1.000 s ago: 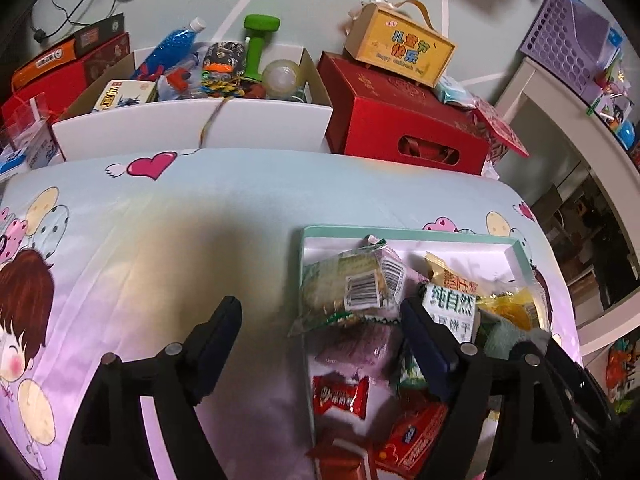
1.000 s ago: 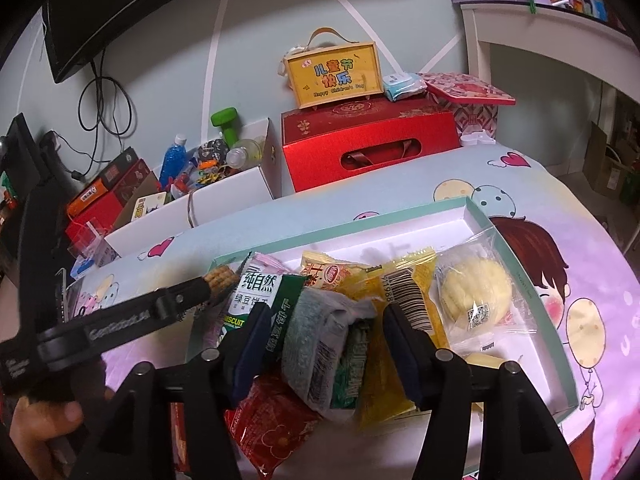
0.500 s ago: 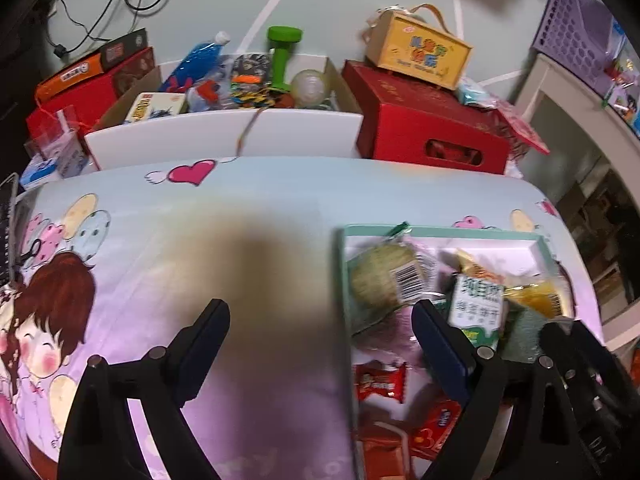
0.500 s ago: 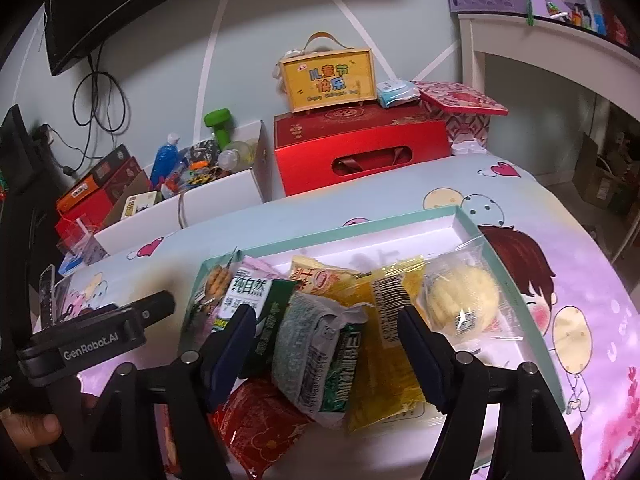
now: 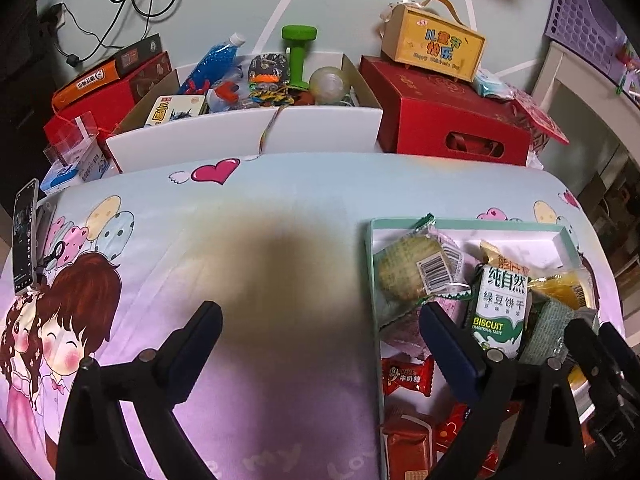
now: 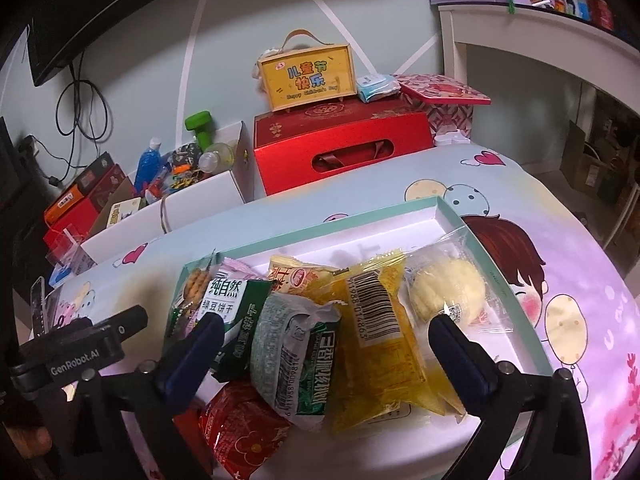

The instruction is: Organize snacks

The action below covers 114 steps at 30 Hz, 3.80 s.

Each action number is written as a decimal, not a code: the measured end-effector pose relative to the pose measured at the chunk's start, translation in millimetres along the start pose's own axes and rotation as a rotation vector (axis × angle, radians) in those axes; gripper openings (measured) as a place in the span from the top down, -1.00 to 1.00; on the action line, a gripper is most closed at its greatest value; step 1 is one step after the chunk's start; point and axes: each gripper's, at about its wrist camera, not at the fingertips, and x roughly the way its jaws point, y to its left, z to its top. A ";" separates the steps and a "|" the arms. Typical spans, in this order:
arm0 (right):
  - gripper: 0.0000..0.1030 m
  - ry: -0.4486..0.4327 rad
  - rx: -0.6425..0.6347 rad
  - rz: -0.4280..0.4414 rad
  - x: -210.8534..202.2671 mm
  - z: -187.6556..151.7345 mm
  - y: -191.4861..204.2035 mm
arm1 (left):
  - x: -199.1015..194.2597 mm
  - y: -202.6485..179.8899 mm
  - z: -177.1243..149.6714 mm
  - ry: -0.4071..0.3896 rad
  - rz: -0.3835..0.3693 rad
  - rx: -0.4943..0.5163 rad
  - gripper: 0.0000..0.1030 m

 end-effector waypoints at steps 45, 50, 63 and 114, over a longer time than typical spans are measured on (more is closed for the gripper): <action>-1.00 -0.013 -0.083 -0.012 -38.4 -7.7 15.3 | -67.4 6.4 -17.8 -0.075 0.039 -0.038 -0.92; -1.00 -0.013 -0.097 -0.020 -46.3 -10.1 18.5 | -73.5 4.1 -30.7 -0.079 0.113 0.001 -0.92; -1.00 -0.021 -0.128 -0.009 -73.2 -21.0 26.7 | -85.9 30.1 -72.3 -0.034 0.168 -0.063 -0.92; -1.00 0.152 -0.171 0.023 -69.0 -128.0 29.1 | -89.3 50.3 -168.5 0.136 0.238 -0.017 -0.92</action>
